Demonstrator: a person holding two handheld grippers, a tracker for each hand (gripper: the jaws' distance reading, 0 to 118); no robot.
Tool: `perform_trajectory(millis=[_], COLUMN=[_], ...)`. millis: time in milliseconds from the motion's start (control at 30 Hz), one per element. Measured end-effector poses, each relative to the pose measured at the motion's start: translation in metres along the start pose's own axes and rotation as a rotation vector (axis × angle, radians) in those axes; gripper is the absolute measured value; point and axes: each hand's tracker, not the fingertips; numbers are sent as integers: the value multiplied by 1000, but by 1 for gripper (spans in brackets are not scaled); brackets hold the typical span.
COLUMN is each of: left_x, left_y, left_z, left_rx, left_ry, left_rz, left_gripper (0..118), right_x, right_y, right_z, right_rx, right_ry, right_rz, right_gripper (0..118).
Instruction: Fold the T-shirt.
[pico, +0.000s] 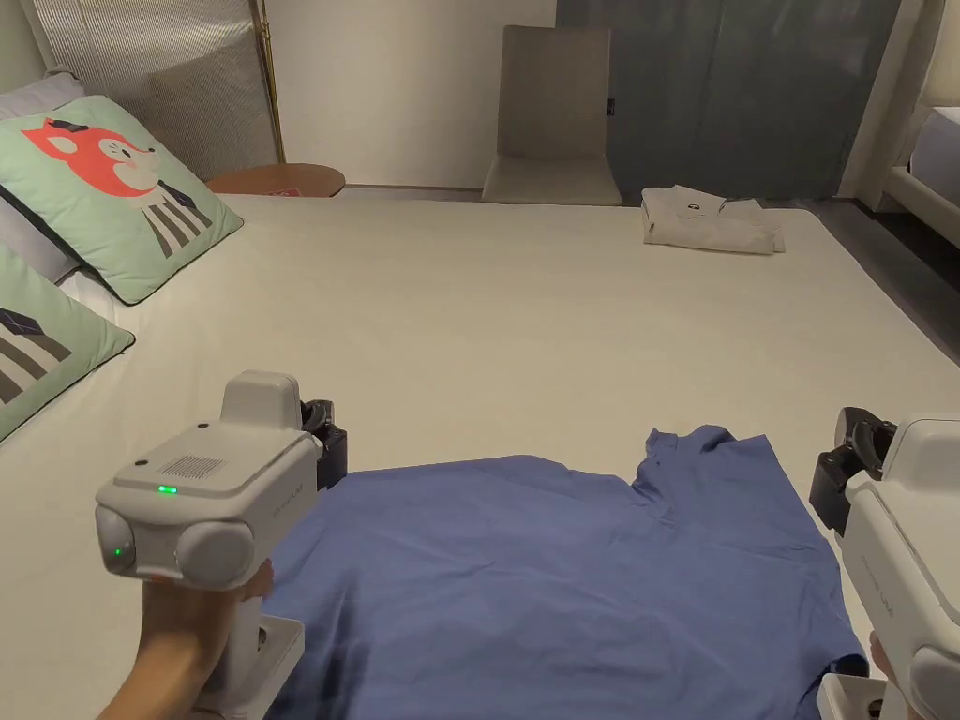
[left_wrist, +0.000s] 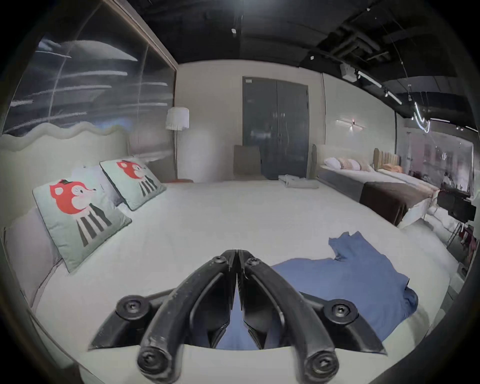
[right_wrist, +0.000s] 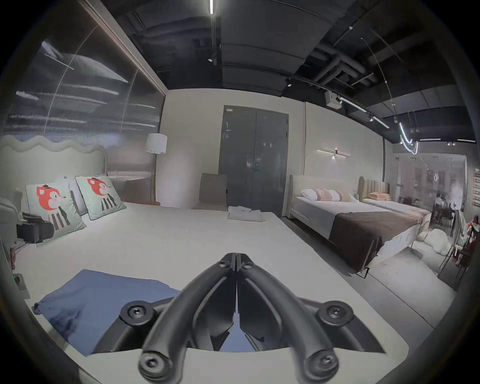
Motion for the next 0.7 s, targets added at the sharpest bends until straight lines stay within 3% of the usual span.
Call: perform_trajectory(millis=[233,267,300,333,367,400,633,700], left_x=[-24,-30,-36,-43,-48,-54,-71,-72], left_y=[11,9,7,4,1,-4,-39,-50], left_z=[-86,-103,-118,-134,-148,-161,-197,-202], left_rx=[-217,-253,-300,-349,-392,-431,-547,-578], left_ry=[-54,-40,-37,-16,-7,5,99,95], left_rz=[44,76,90,109,117,116,112,107], left_gripper=[3,17,41,77,94,101,100,92], right_x=[-2,-2,0,2,3,4,9,8], right_y=[3,2,-3,-10,-13,-16,-33,-37], right_z=[-29,-36,-44,-54,-60,-66,-98,-102], right_rx=[-39,-48,-58,-68,-77,-86,-151,-170], right_ry=[-2,-3,-5,-5,-7,-10,-19,-18], right_rz=[12,12,11,10,10,10,9,5], right_gripper=[1,1,1,1,1,1,1,1])
